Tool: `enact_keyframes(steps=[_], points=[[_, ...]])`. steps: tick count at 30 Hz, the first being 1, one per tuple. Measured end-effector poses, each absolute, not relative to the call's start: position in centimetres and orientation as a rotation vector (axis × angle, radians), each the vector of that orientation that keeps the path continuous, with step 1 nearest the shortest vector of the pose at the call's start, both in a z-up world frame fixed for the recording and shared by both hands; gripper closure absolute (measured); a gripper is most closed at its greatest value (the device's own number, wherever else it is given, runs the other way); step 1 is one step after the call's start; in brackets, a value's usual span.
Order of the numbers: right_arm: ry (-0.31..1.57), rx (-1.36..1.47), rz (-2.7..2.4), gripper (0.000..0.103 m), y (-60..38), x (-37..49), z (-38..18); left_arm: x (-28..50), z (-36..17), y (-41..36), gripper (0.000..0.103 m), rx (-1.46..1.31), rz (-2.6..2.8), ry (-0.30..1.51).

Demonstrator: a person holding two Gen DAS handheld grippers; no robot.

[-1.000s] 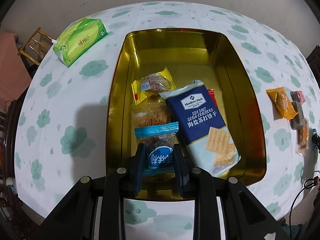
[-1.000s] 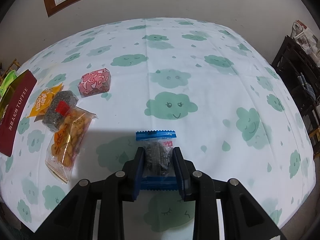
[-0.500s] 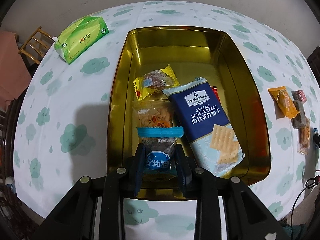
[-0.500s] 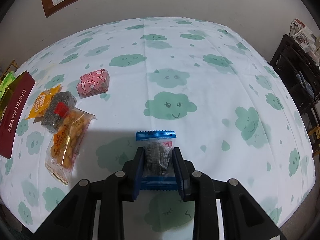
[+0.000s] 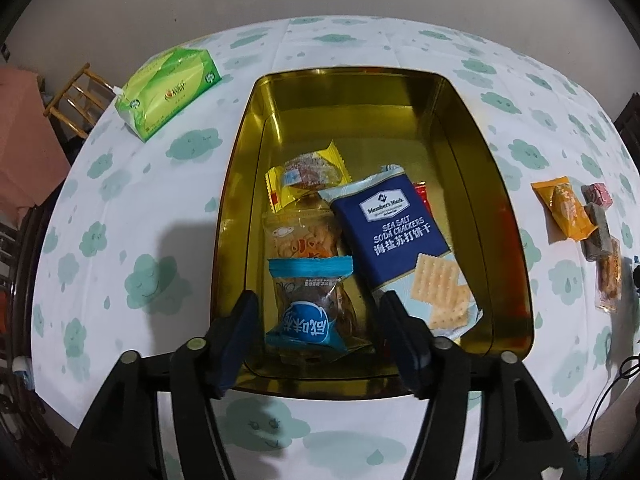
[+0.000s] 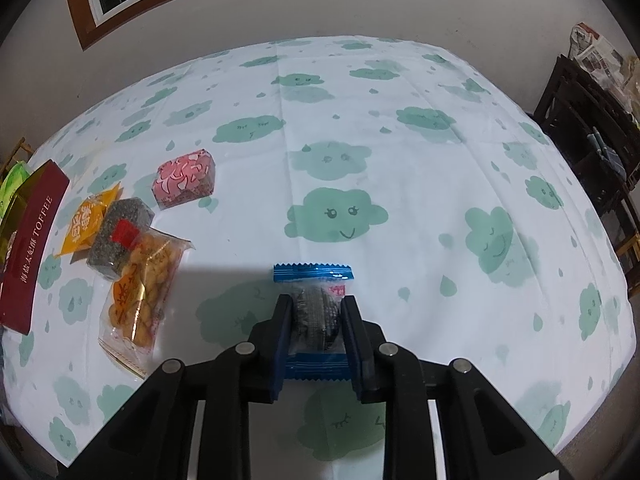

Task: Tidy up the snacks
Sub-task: 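Lower the biscuit packet into the tin and open the left tool, then carry the dark candy packet over the tin and open the right tool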

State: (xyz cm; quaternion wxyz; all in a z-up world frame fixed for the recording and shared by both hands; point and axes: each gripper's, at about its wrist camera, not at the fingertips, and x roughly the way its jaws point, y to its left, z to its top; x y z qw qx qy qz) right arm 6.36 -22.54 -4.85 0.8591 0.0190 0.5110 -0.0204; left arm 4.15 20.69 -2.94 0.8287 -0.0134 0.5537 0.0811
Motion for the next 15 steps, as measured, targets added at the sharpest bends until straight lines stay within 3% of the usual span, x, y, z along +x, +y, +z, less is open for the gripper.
enact_keyframes(steps=[15], points=[[1.009,0.03,0.04,0.078,-18.4,6.5,-1.0,2.5,-1.4,20.2,0.034,-0.077,0.127,1.05]])
